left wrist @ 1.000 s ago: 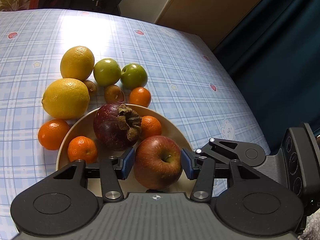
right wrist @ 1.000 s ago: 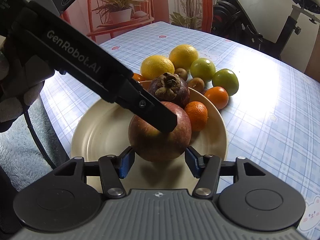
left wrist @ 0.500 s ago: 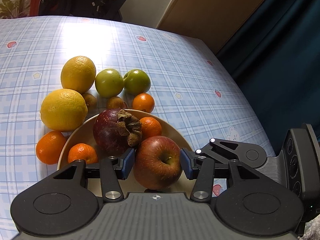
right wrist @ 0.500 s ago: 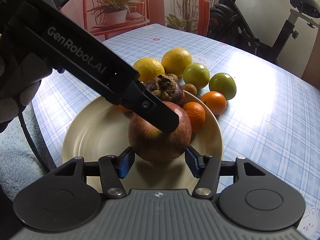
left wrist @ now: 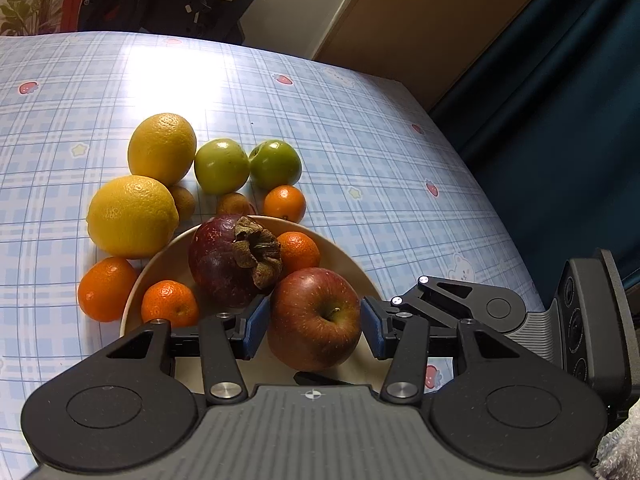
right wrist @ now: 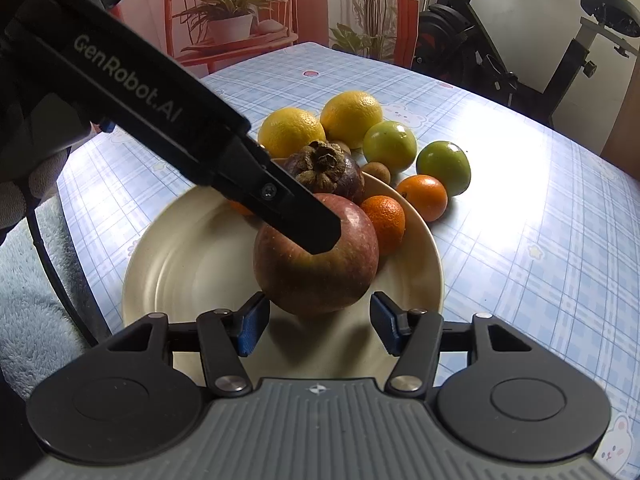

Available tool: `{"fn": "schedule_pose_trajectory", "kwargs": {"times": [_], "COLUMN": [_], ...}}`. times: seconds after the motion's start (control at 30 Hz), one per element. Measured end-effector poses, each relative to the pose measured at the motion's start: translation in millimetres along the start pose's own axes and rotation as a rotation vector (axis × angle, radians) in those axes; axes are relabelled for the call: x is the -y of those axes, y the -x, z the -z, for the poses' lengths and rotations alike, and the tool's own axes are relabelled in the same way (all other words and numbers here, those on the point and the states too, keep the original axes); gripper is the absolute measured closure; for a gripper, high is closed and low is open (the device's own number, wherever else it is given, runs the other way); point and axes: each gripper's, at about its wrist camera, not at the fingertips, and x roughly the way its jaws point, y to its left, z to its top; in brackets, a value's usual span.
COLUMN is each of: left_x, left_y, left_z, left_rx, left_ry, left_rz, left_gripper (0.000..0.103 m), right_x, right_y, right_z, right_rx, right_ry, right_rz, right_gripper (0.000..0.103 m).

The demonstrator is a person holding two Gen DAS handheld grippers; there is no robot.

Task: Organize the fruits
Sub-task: 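Carry the red apple onto the white plate and open the left gripper, then grasp a mandarin beside the plate with the right gripper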

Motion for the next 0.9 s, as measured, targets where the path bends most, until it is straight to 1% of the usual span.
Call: {"fn": "schedule_pose_trajectory", "kwargs": {"times": [0.2, 0.37, 0.5, 0.63, 0.73, 0.9], "left_x": [2, -1, -9, -19, -29, -41], "left_y": [20, 43, 62, 72, 76, 74], "left_z": [-4, -9, -16, -24, -28, -32], "left_rx": [0.052, 0.115, 0.175, 0.227, 0.243, 0.241], "left_ry": [-0.012, -0.027, -0.02, -0.015, 0.003, 0.021], "left_rz": [0.001, -0.023, -0.065, -0.138, -0.174, -0.222], "left_gripper": [0.051, 0.051, 0.051, 0.051, 0.051, 0.051], "right_x": [0, 6, 14, 25, 34, 51], "right_y": [7, 23, 36, 49, 53, 49], "right_z": [3, 3, -1, -8, -14, -24], "right_rx": [0.006, 0.045, 0.071, 0.102, 0.121, 0.139], "right_ry": [-0.009, -0.035, -0.037, -0.048, -0.057, -0.073], "right_rz": [-0.003, -0.016, -0.017, -0.011, -0.003, 0.011], "right_gripper": [0.044, 0.044, 0.044, 0.044, 0.044, 0.044]}}
